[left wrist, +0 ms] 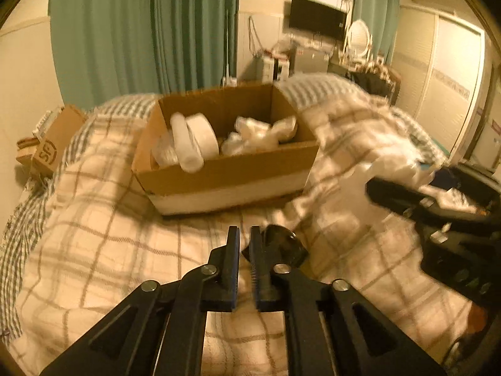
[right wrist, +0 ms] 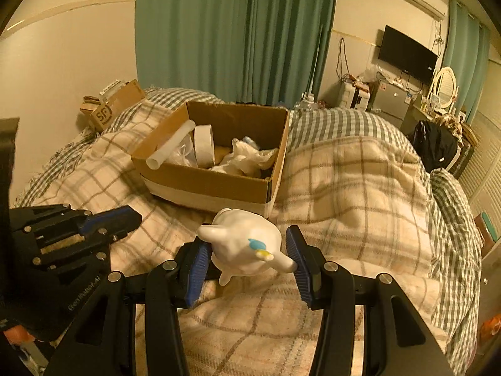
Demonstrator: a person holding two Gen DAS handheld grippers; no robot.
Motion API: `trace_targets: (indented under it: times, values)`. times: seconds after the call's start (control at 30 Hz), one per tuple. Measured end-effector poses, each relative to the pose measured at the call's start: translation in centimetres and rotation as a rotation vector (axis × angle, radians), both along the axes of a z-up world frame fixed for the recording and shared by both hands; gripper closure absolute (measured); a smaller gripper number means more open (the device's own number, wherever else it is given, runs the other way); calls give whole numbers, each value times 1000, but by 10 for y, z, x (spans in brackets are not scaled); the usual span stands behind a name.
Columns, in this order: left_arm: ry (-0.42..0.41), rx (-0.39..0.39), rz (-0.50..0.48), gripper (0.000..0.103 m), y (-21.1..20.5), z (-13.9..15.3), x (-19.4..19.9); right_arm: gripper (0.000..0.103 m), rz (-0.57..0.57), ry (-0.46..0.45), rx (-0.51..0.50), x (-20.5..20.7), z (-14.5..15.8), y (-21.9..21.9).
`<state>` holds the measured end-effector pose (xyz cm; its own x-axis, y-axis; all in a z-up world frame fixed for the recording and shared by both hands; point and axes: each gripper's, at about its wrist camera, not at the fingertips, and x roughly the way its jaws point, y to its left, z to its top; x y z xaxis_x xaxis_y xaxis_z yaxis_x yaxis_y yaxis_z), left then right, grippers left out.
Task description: Organize objects
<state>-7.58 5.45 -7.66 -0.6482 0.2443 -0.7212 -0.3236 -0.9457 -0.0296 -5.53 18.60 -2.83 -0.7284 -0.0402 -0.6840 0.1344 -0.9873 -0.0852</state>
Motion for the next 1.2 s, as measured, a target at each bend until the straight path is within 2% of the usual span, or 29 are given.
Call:
trace_targets:
  times: [0.03, 0.07, 0.1, 0.13, 0.4, 0.53, 0.67, 0.83, 0.87, 1.03, 1.2]
  values:
    - [-11, -5, -2, 75, 2, -5, 0, 56, -4, -7, -4, -1, -2, 2]
    - [-26, -12, -5, 51, 5, -12, -3, 56, -10, -12, -7, -3, -5, 4]
    - [-30, -18, -5, 31, 7, -17, -4, 55, -15, -16, -10, -3, -6, 6]
    - [-26, -25, 2, 30, 10, -21, -5, 55, -21, -19, -15, -5, -8, 9]
    - [-148, -66, -30, 29, 39, -60, -32, 55, -57, -61, -38, -24, -25, 31]
    - [-175, -54, -51, 28, 51, -70, -45, 55, -55, -96, -53, -35, -37, 36]
    - [-194, -87, -80, 24, 68, -84, -58, 55, -49, -117, -73, -40, -44, 38]
    - [-271, -34, -69, 28, 66, -105, -75, 55, -50, -127, -90, -42, -47, 39]
    - [-274, -24, -67, 43, 65, -105, -75, 55, -52, -127, -93, -42, -47, 39]
    - [-237, -4, -55, 43, 56, -92, -63, 55, -59, -122, -91, -40, -48, 39]
    - [-168, -5, -12, 43, 38, -62, -35, 56, -72, -112, -78, -36, -46, 38]
